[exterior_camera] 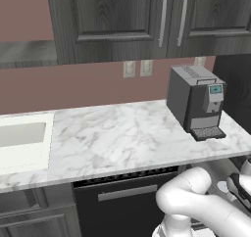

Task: Take the pizza cutter from the drawer on the right and place it on the dining counter for cutting.

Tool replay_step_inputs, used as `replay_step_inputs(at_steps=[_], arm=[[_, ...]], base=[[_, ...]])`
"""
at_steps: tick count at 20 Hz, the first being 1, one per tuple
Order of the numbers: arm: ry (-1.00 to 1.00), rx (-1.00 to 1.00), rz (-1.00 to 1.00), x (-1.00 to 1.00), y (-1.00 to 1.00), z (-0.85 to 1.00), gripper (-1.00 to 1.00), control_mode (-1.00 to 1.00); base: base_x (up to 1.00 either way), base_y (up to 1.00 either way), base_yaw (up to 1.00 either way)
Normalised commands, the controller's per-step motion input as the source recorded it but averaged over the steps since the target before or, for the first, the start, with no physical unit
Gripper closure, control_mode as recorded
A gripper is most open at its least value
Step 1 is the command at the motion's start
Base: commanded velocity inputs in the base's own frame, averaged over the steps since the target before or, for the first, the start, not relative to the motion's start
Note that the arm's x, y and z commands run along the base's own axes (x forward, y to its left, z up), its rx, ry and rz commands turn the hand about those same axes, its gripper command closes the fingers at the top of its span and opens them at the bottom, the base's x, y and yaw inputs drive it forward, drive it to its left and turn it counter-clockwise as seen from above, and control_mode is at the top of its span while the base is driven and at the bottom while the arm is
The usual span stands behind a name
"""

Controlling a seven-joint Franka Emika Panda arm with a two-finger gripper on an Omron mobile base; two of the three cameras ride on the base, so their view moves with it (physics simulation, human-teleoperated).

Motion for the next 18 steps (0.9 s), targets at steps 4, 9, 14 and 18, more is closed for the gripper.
replay_step_inputs(at_steps=[4, 9, 14, 18], arm=[[0.0, 0.0, 0.0, -0.08, 0.0, -0.07, -1.0, -1.0], [0.0, 0.0, 0.0, 0.0, 0.0, 0.0, -1.0, -1.0], [0.0, 0.0, 0.0, 0.0, 0.0, 0.0, -1.0, -1.0], [0.0, 0.0, 0.0, 0.0, 0.0, 0.0, 1.0, -1.0]], base=[[0.0, 0.0, 0.0], [0.0, 0.0, 0.0], [0.0, 0.0, 0.0], [0.0, 0.0, 0.0]])
